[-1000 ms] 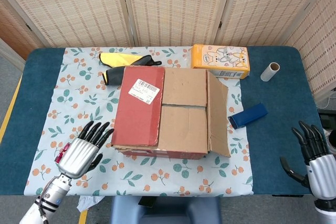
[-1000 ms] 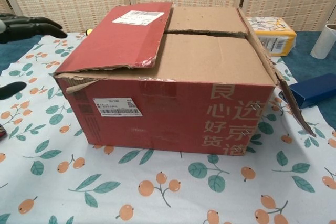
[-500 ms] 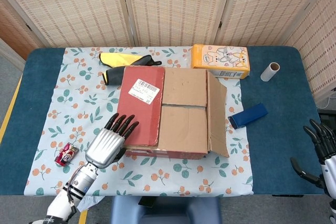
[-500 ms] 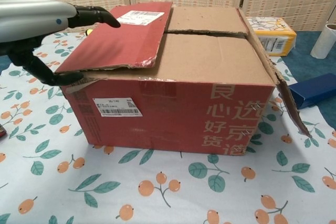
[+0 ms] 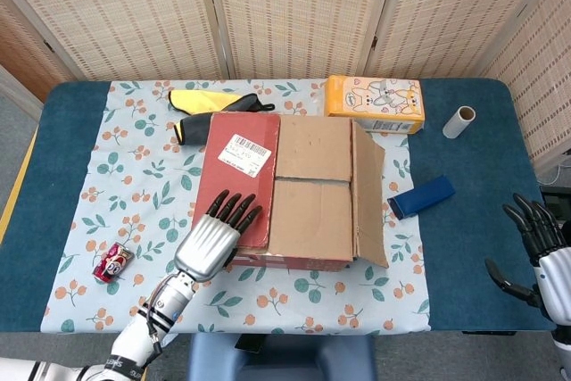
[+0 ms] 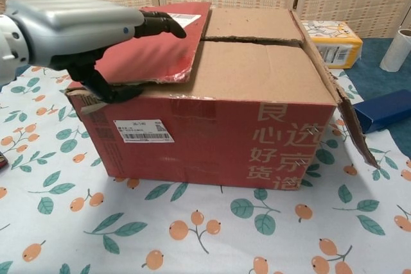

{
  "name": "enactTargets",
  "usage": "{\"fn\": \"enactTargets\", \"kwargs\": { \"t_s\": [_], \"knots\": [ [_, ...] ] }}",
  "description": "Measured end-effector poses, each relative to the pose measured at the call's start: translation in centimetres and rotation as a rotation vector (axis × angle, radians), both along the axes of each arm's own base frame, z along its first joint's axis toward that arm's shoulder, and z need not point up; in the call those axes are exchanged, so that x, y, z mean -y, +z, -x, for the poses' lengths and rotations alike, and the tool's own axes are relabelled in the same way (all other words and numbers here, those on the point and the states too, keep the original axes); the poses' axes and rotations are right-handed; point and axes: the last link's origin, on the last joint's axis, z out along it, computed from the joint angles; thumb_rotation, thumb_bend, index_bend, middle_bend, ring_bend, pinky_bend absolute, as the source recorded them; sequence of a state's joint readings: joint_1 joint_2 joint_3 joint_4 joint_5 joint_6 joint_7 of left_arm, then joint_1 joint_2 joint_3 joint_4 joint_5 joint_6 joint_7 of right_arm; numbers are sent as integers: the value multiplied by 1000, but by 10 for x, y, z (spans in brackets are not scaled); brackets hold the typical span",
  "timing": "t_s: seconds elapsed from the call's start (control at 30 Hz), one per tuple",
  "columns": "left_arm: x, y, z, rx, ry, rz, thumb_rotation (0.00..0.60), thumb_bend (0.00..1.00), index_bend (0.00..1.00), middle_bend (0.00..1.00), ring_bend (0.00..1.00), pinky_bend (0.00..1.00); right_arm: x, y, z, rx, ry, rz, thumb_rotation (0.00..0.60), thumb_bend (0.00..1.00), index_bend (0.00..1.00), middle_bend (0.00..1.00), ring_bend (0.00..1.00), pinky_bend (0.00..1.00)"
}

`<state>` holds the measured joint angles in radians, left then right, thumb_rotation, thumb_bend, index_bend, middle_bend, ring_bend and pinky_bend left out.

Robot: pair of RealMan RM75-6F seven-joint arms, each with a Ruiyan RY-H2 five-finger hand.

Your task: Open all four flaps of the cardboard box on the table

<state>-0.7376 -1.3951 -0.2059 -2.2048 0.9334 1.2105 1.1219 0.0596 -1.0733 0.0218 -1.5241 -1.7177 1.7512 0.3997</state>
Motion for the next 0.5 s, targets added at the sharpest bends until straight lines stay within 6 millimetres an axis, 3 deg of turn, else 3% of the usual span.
{"fn": "enactTargets", "kwargs": {
  "t_s": [0.5],
  "knots": [
    [-5,-8,-15,-5,-70,-73,600,444,0,0,0,0,-1,4,2,9,1,8,600,413,0,0,0,0]
  ]
}}
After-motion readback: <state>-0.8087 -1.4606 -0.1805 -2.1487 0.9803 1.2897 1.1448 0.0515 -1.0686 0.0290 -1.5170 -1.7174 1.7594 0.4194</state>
